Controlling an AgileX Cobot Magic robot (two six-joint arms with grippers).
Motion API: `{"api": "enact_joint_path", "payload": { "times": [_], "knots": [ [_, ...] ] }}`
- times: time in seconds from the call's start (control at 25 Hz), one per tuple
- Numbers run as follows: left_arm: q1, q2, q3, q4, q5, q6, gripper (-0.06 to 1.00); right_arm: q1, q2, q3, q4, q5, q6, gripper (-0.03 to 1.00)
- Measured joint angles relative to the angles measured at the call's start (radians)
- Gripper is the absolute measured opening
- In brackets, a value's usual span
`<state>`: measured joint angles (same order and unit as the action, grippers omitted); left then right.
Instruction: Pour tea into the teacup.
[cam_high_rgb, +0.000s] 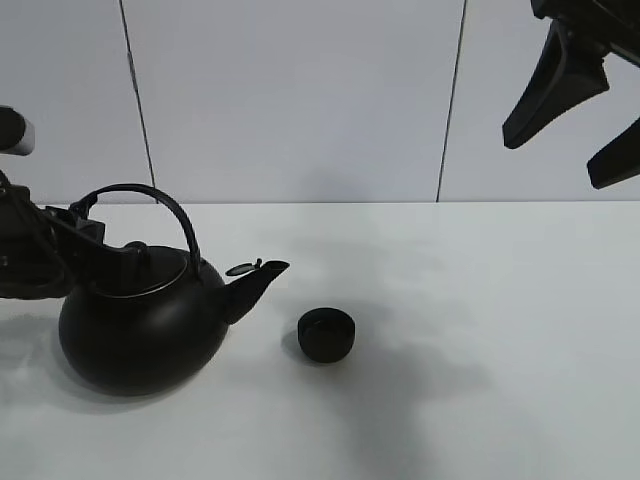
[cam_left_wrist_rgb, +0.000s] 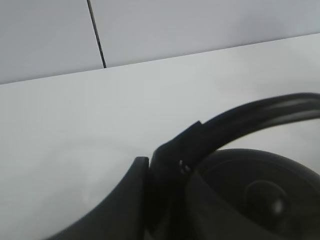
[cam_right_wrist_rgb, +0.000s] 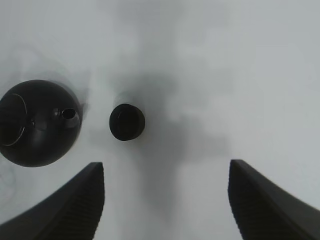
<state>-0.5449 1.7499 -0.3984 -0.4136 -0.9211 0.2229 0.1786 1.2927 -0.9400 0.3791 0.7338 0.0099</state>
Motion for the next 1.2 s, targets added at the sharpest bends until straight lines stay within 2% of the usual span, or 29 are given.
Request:
{"api": "enact_joint_path", "payload": {
  "times": [0.08,0.28,0.4,0.68,1.2],
  "knots": [
    [0.000,0.000,0.013,0.004,-0.015,-0.009,0.13,0.000,0.000,0.000,0.001,0.000,0.000,0.48],
    [0.000,-0.004,0.047,0.009,-0.082,-0.026,0.28,0.000,0.000,0.000,0.001,-0.008,0.000,0.48],
    [0.000,-0.005,0.058,0.010,-0.106,-0.028,0.33,0.000,0.000,0.000,0.001,-0.015,0.000,0.48],
    [0.000,-0.006,0.091,0.074,-0.124,-0.092,0.35,0.000,0.000,0.000,0.001,-0.018,0.000,0.48],
    [0.000,-0.113,0.215,0.086,-0.201,-0.150,0.35,0.000,0.000,0.000,0.000,-0.020,0.000,0.48]
  ]
}}
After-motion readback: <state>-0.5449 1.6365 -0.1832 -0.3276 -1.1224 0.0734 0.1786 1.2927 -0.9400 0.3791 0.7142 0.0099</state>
